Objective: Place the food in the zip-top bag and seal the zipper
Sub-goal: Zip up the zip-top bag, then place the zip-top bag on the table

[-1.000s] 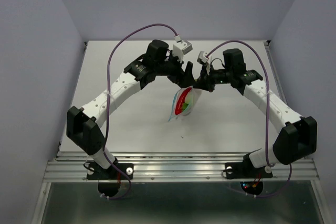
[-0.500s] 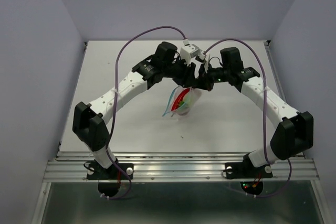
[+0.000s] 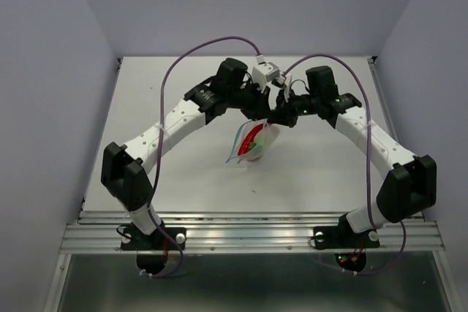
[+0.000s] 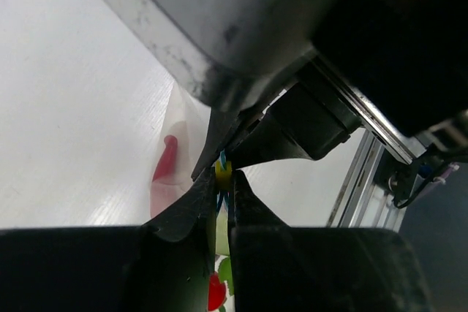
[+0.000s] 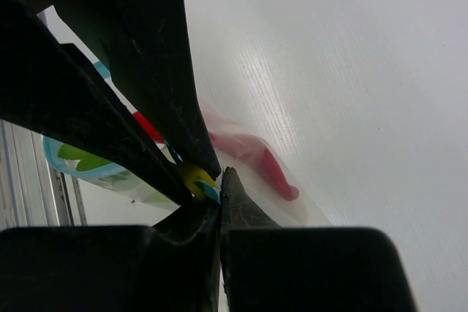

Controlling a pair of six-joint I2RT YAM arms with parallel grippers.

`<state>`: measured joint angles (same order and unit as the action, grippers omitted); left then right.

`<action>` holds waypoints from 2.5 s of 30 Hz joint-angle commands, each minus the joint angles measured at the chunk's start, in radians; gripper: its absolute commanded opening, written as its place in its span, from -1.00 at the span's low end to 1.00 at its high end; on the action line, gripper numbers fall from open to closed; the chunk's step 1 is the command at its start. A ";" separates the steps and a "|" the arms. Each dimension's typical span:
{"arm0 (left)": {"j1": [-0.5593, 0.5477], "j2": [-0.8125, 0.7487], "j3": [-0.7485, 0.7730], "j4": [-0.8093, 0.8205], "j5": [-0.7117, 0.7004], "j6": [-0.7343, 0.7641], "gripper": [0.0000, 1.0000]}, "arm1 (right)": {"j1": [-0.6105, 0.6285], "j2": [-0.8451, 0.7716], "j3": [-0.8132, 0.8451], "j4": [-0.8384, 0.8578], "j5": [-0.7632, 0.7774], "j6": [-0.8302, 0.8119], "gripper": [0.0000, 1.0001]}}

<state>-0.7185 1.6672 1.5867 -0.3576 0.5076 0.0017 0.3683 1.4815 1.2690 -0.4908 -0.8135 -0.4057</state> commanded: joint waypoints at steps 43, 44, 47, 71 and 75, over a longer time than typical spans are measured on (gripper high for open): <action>-0.001 -0.230 -0.312 -0.102 -0.213 -0.028 -1.00 | -0.086 0.000 0.098 0.216 0.416 0.354 -0.99; -0.001 -0.234 -0.317 -0.110 -0.225 -0.032 -1.00 | -0.097 -0.001 0.098 0.216 0.419 0.351 -0.99; 0.002 -0.288 -0.352 -0.104 -0.268 -0.055 -1.00 | -0.118 -0.009 0.101 0.218 0.450 0.334 -0.99; 0.010 -0.501 -0.590 -0.238 -0.350 -0.244 -1.00 | -0.235 0.083 0.133 0.290 0.653 0.343 -0.99; 0.011 -0.478 -0.590 -0.189 -0.336 -0.244 -1.00 | -0.235 0.076 0.121 0.296 0.591 0.338 -0.99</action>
<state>-0.7170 1.2129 1.0340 -0.3012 0.1646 -0.2386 0.2501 1.5597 1.3293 -0.3809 -0.4652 -0.0174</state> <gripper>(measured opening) 0.168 0.013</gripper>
